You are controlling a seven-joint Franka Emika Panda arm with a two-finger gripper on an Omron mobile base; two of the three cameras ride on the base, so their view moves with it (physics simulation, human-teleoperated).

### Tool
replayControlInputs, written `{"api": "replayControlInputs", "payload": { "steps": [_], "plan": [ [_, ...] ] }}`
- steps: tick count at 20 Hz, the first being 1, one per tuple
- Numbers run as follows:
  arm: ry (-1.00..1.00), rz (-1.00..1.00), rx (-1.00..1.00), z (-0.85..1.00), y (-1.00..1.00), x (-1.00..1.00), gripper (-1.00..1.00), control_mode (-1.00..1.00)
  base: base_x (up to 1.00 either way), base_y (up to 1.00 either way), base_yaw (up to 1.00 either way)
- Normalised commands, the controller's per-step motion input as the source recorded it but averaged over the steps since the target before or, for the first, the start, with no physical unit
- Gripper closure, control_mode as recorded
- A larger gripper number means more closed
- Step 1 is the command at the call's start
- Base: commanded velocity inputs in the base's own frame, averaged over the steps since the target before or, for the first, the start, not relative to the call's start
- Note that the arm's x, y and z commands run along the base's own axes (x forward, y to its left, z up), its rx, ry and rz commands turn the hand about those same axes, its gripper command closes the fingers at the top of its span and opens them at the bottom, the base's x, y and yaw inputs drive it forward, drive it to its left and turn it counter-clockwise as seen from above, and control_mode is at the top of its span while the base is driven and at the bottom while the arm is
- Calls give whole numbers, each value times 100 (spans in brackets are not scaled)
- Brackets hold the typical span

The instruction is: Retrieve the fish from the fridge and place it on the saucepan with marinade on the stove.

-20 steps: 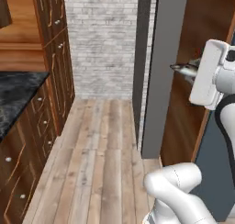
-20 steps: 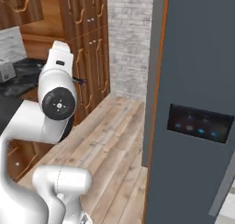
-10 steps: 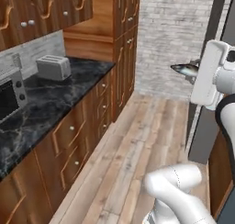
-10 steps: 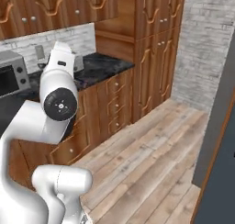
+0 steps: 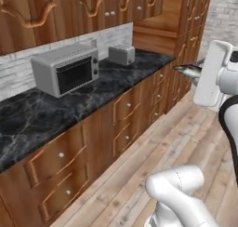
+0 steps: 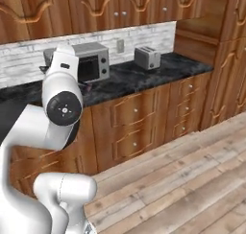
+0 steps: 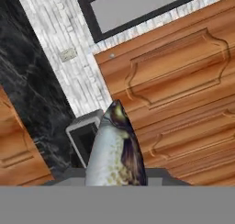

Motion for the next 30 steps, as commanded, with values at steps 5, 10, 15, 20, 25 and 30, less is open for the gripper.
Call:
{"api": "replayControlInputs", "payload": {
  "steps": [5,10,15,20,25,30],
  "plan": [
    [0,0,0,0,0,0,100,100,-97,26,48],
    [0,0,0,0,0,0,100,100,-61,47,41],
    [0,0,0,0,0,0,100,100,-6,64,31],
    [0,0,0,0,0,0,100,100,3,78,23],
    [0,0,0,0,0,0,100,100,0,89,18],
    [0,0,0,0,0,0,100,100,0,94,17]
  ]
}}
